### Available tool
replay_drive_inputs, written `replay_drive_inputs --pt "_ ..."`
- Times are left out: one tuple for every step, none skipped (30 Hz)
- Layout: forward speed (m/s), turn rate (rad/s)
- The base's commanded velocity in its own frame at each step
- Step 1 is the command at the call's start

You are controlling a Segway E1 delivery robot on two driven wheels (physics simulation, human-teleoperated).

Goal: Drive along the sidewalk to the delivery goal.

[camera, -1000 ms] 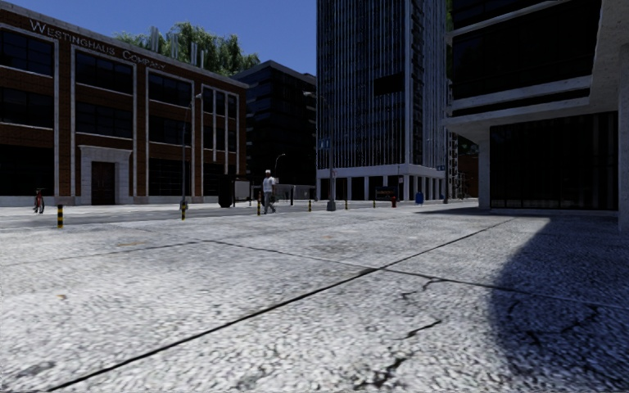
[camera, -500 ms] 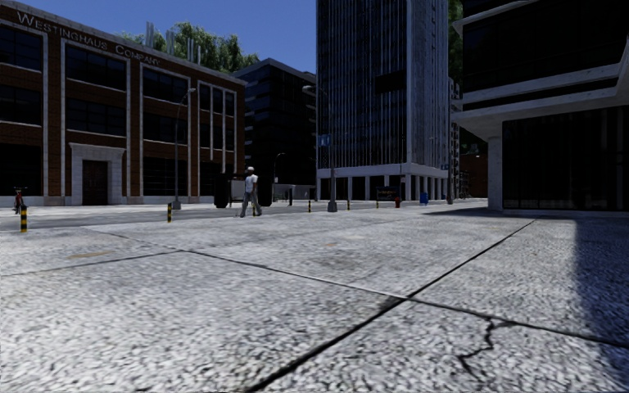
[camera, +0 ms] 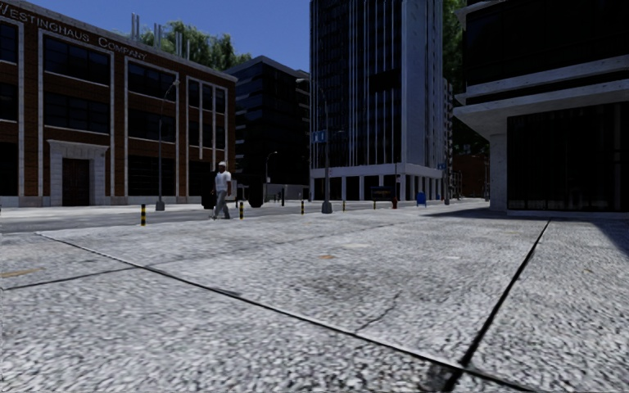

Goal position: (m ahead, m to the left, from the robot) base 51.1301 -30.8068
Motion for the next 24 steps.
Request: replay_drive_inputs --pt "2.0 -0.33" --pt "2.0 -0.34" --pt "2.0 -0.34" --pt "2.0 -0.34" --pt "2.0 -0.34" --pt "2.0 -0.34" --pt "2.0 -0.34" --pt "2.0 -0.34" --pt "2.0 -0.34" --pt "2.0 -0.34" --pt "2.0 -0.34" --pt "2.0 -0.34" --pt "2.0 -0.34" --pt "2.0 -0.34" --pt "2.0 -0.34" --pt "2.0 -0.34" --pt "2.0 -0.34" --pt "2.0 -0.3" --pt "2.0 -0.04" --pt "2.0 -0.04" --pt "2.0 0.0" --pt "2.0 0.0" --pt "2.0 0.0" --pt "2.0 0.0"
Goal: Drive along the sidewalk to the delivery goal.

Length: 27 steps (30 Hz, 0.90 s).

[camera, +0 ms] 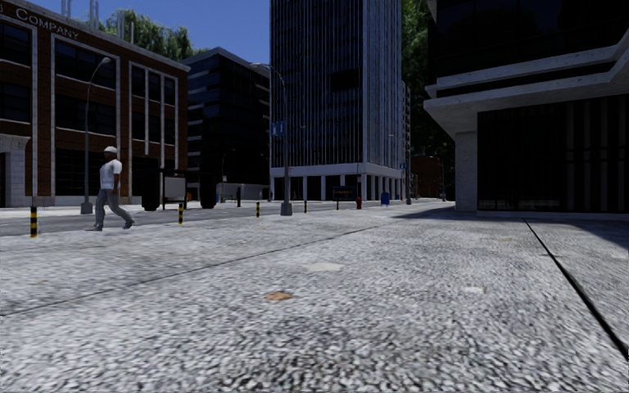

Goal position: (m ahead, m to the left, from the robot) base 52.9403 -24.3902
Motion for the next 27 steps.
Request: replay_drive_inputs --pt "2.0 0.0" --pt "2.0 0.0" --pt "2.0 0.0" --pt "2.0 0.0" --pt "2.0 0.0" --pt "2.0 0.0" --pt "2.0 0.0" --pt "2.0 0.0" --pt "2.0 0.0" --pt "2.0 0.0" --pt "2.0 0.0" --pt "2.0 0.0" --pt "2.0 0.0" --pt "2.0 0.0" --pt "2.0 0.0" --pt "2.0 0.0" --pt "2.0 0.0" --pt "2.0 0.0" --pt "2.0 0.0" --pt "2.0 0.0" --pt "2.0 0.0" --pt "2.0 0.0" --pt "2.0 0.0" --pt "2.0 0.0" --pt "2.0 0.0" --pt "2.0 0.0" --pt "2.0 0.0"
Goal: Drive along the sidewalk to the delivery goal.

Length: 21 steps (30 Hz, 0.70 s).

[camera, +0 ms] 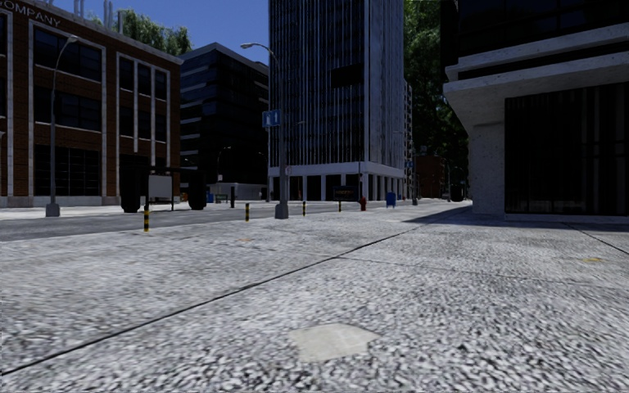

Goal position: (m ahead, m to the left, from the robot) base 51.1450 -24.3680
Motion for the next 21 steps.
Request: replay_drive_inputs --pt "2.0 0.0" --pt "2.0 0.0" --pt "2.0 0.0" --pt "2.0 0.0" --pt "2.0 0.0" --pt "2.0 0.0" --pt "2.0 0.0" --pt "2.0 0.0" --pt "2.0 0.0" --pt "2.0 0.0" --pt "2.0 0.0" --pt "2.0 0.0" --pt "2.0 0.0" --pt "2.0 0.0" --pt "2.0 0.0" --pt "2.0 0.0" --pt "2.0 0.0" --pt "2.0 0.0" --pt "2.0 0.0" --pt "2.0 0.0" --pt "2.0 0.0"
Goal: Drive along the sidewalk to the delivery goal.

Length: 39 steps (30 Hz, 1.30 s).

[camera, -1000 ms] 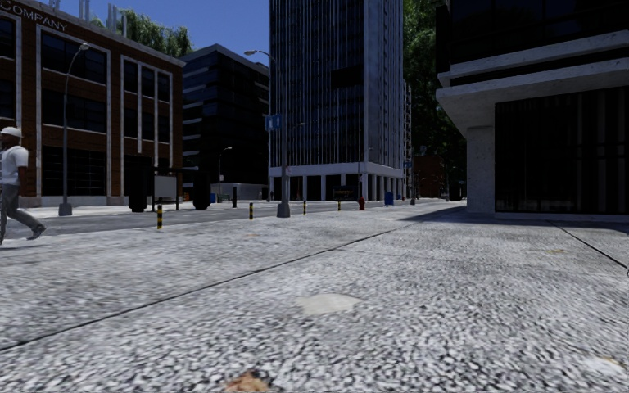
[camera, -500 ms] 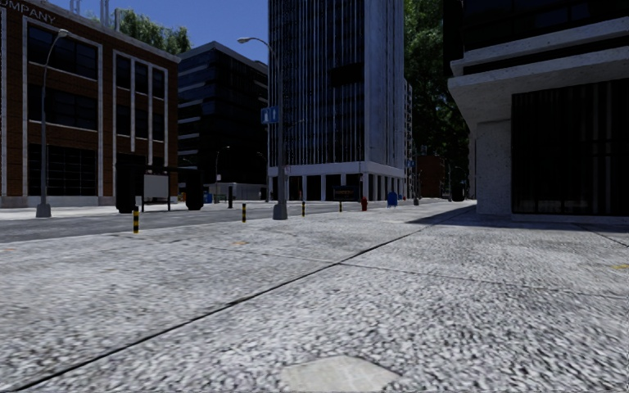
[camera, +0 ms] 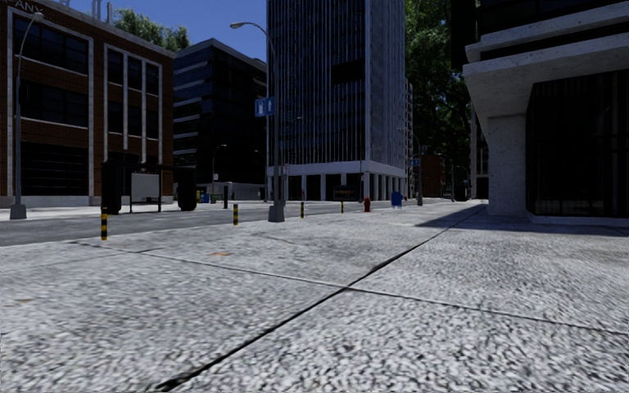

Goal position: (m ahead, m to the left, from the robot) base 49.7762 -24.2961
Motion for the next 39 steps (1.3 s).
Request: replay_drive_inputs --pt "2.0 0.0" --pt "2.0 0.0" --pt "2.0 0.0" --pt "2.0 0.0" --pt "2.0 0.0" --pt "2.0 0.0" --pt "2.0 0.0" --pt "2.0 0.0" --pt "2.0 0.0" --pt "2.0 0.0" --pt "2.0 0.0" --pt "2.0 0.0" --pt "2.0 0.0" --pt "2.0 0.0" --pt "2.0 0.0" --pt "2.0 0.0" --pt "2.0 0.0" --pt "2.0 0.0" --pt "2.0 0.0" --pt "2.0 0.0" --pt "2.0 0.0" --pt "2.0 0.0" --pt "2.0 0.0" --pt "2.0 0.0" --pt "2.0 0.0" --pt "2.0 0.0" --pt "2.0 0.0" --pt "2.0 0.0" --pt "2.0 0.0" --pt "2.0 0.0" --pt "2.0 0.0" --pt "2.0 0.0" --pt "2.0 0.0" --pt "2.0 0.0" --pt "2.0 0.0" --pt "2.0 0.0" --pt "2.0 0.0" --pt "2.0 0.0" --pt "2.0 0.0"
